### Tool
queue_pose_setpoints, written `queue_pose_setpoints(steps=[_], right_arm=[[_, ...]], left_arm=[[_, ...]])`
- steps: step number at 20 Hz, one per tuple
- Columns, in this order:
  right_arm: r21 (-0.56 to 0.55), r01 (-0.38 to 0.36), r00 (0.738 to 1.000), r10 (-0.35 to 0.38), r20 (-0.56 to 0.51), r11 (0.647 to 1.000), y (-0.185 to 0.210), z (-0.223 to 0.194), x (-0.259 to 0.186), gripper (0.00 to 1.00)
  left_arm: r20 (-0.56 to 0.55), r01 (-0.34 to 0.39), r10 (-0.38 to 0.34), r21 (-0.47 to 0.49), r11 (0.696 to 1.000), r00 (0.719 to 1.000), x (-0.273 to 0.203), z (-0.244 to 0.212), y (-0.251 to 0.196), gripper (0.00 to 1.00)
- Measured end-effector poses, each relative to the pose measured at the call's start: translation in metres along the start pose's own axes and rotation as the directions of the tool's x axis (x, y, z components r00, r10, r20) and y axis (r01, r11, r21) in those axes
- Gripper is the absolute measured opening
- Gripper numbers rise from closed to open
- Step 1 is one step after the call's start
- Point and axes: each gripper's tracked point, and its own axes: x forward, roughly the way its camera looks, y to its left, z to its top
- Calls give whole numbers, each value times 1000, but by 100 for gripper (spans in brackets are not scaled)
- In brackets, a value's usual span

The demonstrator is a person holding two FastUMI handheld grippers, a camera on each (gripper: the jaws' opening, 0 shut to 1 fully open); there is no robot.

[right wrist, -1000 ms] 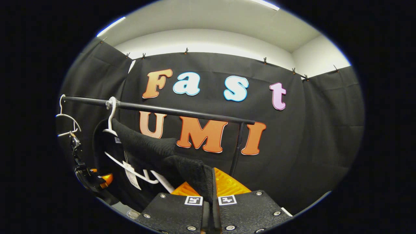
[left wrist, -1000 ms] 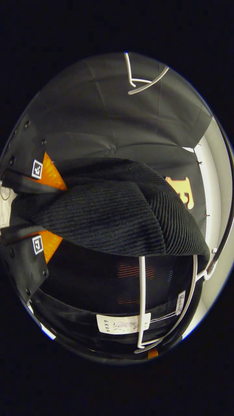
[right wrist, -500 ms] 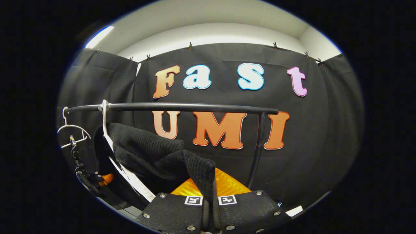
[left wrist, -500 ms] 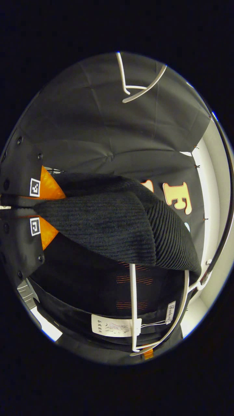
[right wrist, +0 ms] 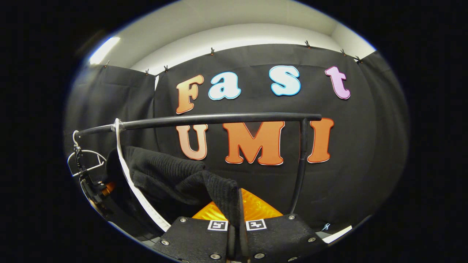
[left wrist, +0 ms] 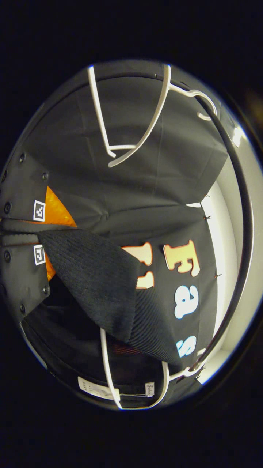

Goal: Grasp the clothes on the hanger with both hands and then place them into the laundry hamper below.

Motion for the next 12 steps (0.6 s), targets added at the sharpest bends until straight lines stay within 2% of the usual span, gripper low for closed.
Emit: queue_pose_setpoints(steps=[4, 7, 12], right_arm=[[26, -86, 996, 87, -13, 996, 12, -7, 12, 4], [115, -159, 987, 161, -4, 981, 11, -9, 26, 4], [187, -206, 977, 214, -21, 960, 4, -28, 56, 4]], left_arm=[[-13, -40, 39, -57, 998, 999, 8, -6, 27, 12], [0, -36, 36, -19, 999, 999, 5, -2, 31, 12], [-7, -32, 32, -3, 999, 999, 24, -5, 30, 12]])
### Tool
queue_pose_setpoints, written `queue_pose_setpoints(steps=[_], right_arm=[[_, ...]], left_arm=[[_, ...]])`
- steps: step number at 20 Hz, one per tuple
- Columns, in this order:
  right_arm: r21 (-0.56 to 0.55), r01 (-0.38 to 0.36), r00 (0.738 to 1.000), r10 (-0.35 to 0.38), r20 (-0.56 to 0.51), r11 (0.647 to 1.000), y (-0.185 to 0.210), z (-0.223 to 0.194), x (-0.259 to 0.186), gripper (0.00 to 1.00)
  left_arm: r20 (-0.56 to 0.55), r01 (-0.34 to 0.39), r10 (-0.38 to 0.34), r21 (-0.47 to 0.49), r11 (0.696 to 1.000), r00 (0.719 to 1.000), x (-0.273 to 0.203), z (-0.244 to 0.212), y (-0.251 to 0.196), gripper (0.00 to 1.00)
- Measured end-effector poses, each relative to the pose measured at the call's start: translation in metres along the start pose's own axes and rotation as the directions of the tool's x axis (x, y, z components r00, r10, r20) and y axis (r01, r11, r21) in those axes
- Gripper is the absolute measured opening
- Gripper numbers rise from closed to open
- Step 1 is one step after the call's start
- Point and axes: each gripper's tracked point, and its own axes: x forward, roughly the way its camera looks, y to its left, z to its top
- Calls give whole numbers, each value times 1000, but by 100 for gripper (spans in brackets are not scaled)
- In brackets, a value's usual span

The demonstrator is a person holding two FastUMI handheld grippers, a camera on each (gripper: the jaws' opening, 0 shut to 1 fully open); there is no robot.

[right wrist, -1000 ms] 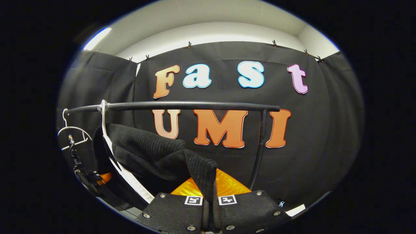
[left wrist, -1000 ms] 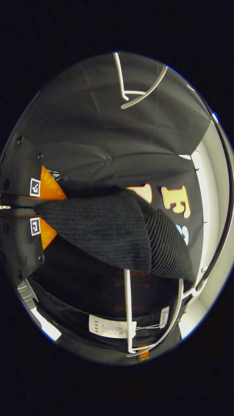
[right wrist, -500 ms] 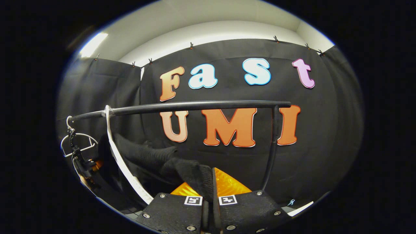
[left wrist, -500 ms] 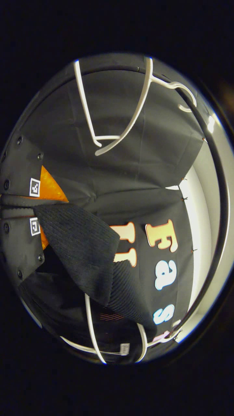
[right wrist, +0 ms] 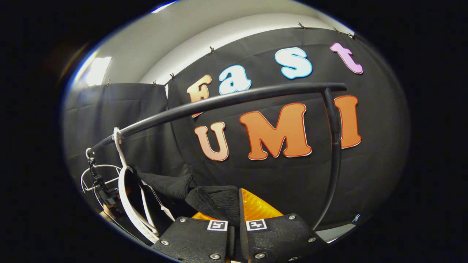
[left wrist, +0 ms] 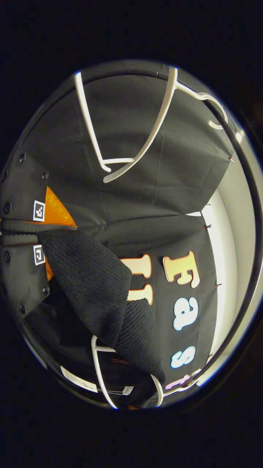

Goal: Grasp the clothes on the hanger with both hands and then place them into the laundry hamper below.

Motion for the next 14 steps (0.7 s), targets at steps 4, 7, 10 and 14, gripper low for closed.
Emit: queue_pose_setpoints(steps=[4, 7, 10, 14], right_arm=[[38, -58, 998, 59, -22, 998, 7, -17, 12, 4], [85, -92, 996, 93, -15, 992, 5, -19, 22, 4], [93, -95, 994, 100, -48, 991, -2, -38, 28, 4], [142, -116, 991, 123, -47, 983, -6, -54, 31, 4]], left_arm=[[-4, -33, 33, -41, 999, 999, 15, 5, 6, 12], [1, -62, 62, -45, 997, 998, 27, 6, 20, 9], [-7, -75, 75, -31, 997, 997, 20, -10, 28, 12], [-29, -68, 67, -47, 997, 997, -2, -37, 27, 12]])
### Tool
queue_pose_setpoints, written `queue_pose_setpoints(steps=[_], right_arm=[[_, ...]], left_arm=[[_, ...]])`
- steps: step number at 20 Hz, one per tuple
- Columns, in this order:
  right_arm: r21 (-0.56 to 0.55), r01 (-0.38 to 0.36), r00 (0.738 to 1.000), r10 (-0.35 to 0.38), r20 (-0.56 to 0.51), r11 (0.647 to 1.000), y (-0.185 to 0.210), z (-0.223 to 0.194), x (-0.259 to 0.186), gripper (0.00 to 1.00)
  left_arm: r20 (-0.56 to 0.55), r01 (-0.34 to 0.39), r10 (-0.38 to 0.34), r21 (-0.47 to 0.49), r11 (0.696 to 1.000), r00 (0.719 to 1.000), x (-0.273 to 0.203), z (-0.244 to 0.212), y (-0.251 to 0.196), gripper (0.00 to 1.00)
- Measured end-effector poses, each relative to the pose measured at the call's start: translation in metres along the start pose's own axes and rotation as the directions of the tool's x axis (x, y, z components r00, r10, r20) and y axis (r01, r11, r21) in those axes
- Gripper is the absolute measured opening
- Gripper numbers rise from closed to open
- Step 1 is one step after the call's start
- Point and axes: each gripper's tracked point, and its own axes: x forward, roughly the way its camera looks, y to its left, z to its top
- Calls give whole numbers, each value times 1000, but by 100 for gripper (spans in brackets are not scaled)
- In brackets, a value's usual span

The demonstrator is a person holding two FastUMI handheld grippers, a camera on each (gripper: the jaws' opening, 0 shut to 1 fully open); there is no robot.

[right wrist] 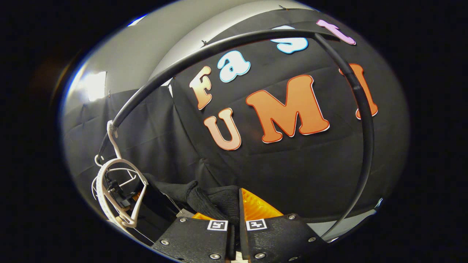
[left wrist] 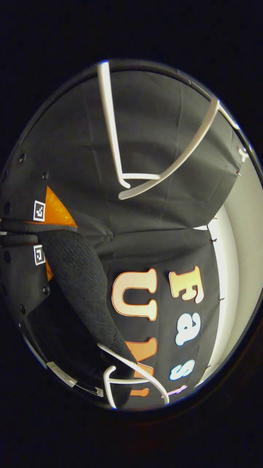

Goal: Grasp the clothes on the hanger with both hands and then place them into the laundry hamper below.

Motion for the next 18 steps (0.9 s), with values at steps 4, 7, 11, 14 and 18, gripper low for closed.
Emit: queue_pose_setpoints(steps=[4, 7, 11, 14, 18], right_arm=[[46, 1, 1000, -1, -10, 999, -15, -15, -7, 4], [77, 4, 1000, -2, -25, 997, -17, -37, -19, 4], [113, 33, 998, -27, -58, 993, -24, -75, -30, 4], [128, 55, 996, -46, -77, 990, -19, -108, -40, 4], [153, 81, 992, -64, -109, 985, -6, -158, -53, 4]], left_arm=[[-16, 39, -39, -20, 999, 999, -19, -14, -17, 12], [-27, 53, -54, -21, 998, 998, -36, -21, -21, 12], [-44, 76, -75, 23, 997, 996, -61, -38, -24, 9], [-64, 102, -99, 44, 994, 993, -76, -52, -35, 9], [-138, 125, -118, 43, 991, 983, -87, -89, -47, 9]])
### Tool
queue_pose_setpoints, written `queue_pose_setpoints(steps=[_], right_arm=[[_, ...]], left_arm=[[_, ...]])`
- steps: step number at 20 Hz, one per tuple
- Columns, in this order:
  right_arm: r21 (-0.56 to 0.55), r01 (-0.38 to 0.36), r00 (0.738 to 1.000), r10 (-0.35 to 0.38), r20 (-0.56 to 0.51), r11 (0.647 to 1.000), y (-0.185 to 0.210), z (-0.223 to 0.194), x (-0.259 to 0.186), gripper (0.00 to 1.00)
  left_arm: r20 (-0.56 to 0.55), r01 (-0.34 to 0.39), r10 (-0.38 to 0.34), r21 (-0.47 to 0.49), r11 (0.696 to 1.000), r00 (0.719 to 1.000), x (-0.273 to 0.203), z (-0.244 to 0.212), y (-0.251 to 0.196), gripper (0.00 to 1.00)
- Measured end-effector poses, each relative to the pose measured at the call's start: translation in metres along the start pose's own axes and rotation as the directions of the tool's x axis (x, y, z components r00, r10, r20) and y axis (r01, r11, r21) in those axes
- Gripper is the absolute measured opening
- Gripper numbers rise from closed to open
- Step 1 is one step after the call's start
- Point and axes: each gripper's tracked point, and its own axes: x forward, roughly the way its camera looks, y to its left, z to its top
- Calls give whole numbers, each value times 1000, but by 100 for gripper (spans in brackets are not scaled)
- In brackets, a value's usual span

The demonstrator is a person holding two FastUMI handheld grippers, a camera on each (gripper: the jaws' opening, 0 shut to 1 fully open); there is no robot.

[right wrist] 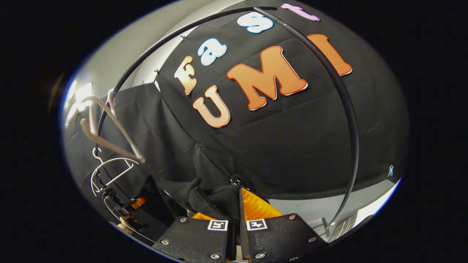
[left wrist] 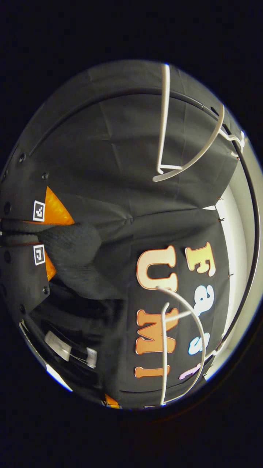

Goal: Grasp the clothes on the hanger with both hands and then place them into the laundry hamper below.

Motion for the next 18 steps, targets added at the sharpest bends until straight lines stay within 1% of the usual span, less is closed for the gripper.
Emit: queue_pose_setpoints(steps=[3, 5, 6, 7, 9, 12, 14, 16, 17, 18], right_arm=[[3, 34, 998, -33, -58, 999, 2, -53, -10, 4], [5, 45, 994, -45, -95, 999, 2, -81, 0, 4], [16, 52, 993, -50, -109, 999, 3, -96, 8, 4], [25, 59, 991, -55, -124, 998, 6, -113, 13, 4], [36, 81, 984, -75, -159, 996, 12, -147, 12, 4], [52, 112, 970, -98, -222, 992, 19, -203, 17, 4], [48, 150, 956, -133, -262, 987, 18, -233, 31, 4], [21, 215, 933, -199, -300, 976, 12, -258, 46, 5], [6, 248, 920, -233, -315, 969, 11, -268, 50, 4], [-4, 269, 908, -255, -332, 963, 10, -278, 57, 5]], left_arm=[[-86, 26, -27, -8, 1000, 996, -7, -41, -3, 9], [-130, 57, -54, 19, 998, 990, -12, -73, -14, 9], [-149, 81, -74, 39, 996, 986, -17, -87, -22, 12], [-173, 112, -101, 54, 992, 980, -23, -100, -32, 10], [-229, 173, -154, 63, 983, 961, -34, -118, -53, 9], [-322, 255, -225, 52, 966, 919, -39, -150, -86, 9], [-371, 301, -254, 74, 951, 893, -30, -170, -105, 9], [-446, 350, -284, 71, 934, 849, -28, -194, -123, 10], [-489, 367, -292, 64, 928, 822, -32, -207, -130, 9], [-521, 379, -294, 62, 924, 802, -30, -217, -136, 9]])
